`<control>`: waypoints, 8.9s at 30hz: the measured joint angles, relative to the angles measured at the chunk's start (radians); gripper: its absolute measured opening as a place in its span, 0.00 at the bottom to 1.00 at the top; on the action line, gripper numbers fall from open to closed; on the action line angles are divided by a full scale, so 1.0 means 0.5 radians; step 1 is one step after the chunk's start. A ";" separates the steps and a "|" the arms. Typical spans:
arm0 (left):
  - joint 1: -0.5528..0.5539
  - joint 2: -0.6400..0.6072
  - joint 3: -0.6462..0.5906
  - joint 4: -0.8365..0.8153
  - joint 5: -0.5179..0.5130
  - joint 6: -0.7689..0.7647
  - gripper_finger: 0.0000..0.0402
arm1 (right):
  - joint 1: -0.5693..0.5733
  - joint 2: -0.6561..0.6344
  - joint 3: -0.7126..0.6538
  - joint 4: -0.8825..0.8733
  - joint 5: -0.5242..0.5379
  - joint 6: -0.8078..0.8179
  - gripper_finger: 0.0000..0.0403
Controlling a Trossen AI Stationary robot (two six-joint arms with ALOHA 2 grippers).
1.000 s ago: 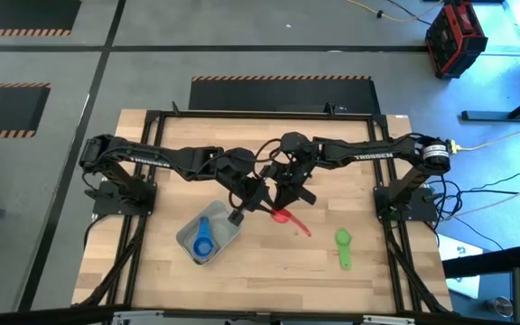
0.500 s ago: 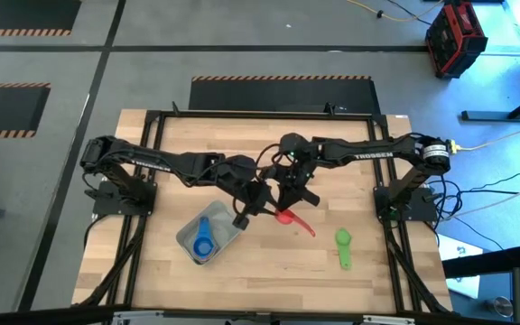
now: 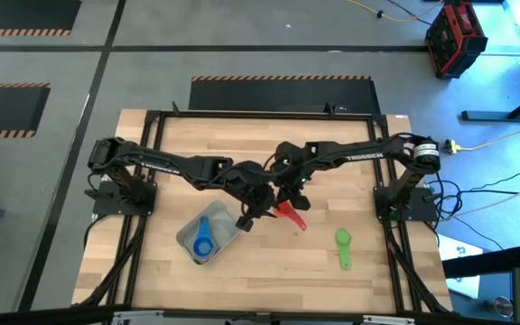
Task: Nest measuring cups in basket
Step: Stack the red measuring cup on the blue measuring cup in the gray bin, then stack the green measuring cup on the red measuring cup in the gray bin
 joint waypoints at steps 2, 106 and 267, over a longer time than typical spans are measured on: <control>0.000 0.003 0.005 0.008 0.001 0.000 0.25 | 0.003 0.061 0.000 0.006 0.000 -0.004 0.04; 0.159 0.652 0.007 -0.148 -0.167 2.097 0.24 | 0.360 -0.879 -1.334 0.983 1.033 1.319 0.30; -0.938 0.095 0.008 -1.609 -0.160 -3.099 0.32 | 0.109 -1.158 -1.332 0.978 1.030 0.735 0.30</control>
